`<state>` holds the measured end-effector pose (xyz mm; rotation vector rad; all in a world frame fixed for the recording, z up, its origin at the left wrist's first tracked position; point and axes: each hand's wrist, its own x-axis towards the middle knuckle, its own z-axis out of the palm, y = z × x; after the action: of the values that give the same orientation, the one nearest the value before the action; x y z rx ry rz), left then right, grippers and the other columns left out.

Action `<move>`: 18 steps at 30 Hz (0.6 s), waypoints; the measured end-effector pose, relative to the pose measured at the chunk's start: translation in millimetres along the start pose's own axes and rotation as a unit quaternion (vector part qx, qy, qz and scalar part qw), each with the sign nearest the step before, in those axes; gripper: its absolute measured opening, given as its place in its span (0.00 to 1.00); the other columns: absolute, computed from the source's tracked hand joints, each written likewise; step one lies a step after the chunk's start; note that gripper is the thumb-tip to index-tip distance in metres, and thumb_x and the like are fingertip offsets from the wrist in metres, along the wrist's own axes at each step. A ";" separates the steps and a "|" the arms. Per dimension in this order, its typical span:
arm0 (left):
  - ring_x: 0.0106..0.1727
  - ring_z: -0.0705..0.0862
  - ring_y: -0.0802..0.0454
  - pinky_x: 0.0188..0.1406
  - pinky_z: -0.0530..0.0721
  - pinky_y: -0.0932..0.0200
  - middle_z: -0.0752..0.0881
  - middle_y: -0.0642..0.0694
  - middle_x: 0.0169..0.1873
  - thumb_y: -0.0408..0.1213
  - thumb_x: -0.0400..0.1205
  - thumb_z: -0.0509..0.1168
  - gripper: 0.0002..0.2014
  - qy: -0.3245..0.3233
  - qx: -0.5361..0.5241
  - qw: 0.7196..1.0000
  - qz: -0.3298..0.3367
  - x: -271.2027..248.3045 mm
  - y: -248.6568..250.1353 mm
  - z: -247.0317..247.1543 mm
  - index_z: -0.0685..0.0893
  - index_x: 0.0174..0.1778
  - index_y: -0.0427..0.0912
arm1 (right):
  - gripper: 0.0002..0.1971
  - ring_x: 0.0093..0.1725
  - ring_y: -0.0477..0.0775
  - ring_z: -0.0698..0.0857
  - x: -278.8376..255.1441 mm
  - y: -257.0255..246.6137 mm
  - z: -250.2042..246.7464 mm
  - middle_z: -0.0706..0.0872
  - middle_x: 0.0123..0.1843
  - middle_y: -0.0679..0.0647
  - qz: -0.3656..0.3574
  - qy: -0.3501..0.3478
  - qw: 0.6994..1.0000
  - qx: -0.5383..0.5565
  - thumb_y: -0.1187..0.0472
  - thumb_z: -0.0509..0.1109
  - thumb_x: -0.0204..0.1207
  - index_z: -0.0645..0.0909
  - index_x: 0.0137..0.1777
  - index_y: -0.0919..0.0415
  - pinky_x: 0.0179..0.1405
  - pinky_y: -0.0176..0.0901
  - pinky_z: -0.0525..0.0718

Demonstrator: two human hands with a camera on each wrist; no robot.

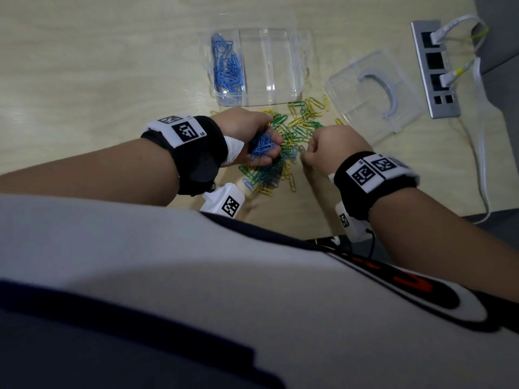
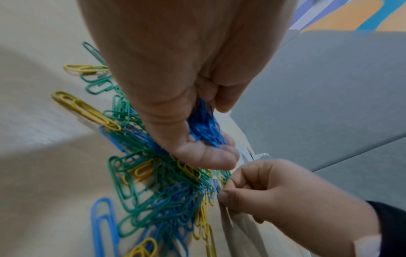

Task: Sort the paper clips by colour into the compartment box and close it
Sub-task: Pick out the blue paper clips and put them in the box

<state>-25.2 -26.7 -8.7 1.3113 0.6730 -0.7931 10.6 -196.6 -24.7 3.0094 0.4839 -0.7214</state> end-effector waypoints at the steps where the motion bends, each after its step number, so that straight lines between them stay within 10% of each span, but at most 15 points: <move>1: 0.27 0.79 0.52 0.26 0.83 0.67 0.81 0.42 0.25 0.47 0.89 0.48 0.23 0.000 0.002 1.000 0.001 0.4 0.1 -0.1 0.79 0.37 0.38 | 0.11 0.46 0.61 0.83 -0.7 -1.0 0.7 0.85 0.44 0.58 0.001 0.003 1.000 0.002 0.52 0.68 0.75 0.83 0.45 0.60 0.44 0.47 0.83; 13: 0.29 0.80 0.48 0.33 0.84 0.58 0.80 0.39 0.32 0.46 0.88 0.52 0.17 0.015 -0.022 1.000 0.013 2.4 1.4 5.2 0.75 0.42 0.37 | 0.08 0.38 0.47 0.82 -9.4 -18.4 -21.7 0.84 0.35 0.46 -0.151 0.073 0.973 0.162 0.48 0.72 0.73 0.85 0.40 0.51 0.40 0.42 0.79; 18: 0.27 0.81 0.50 0.27 0.83 0.64 0.81 0.41 0.29 0.47 0.88 0.51 0.19 0.007 -0.002 1.000 0.005 2.8 0.4 1.3 0.77 0.40 0.39 | 0.07 0.36 0.45 0.81 -2.5 -12.8 -16.6 0.83 0.32 0.44 -0.107 0.069 0.965 0.228 0.51 0.73 0.73 0.85 0.39 0.53 0.37 0.39 0.75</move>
<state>-23.3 -28.3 -10.6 1.3165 0.6798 -0.7747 12.0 -183.8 -7.9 3.4947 0.7520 -0.7215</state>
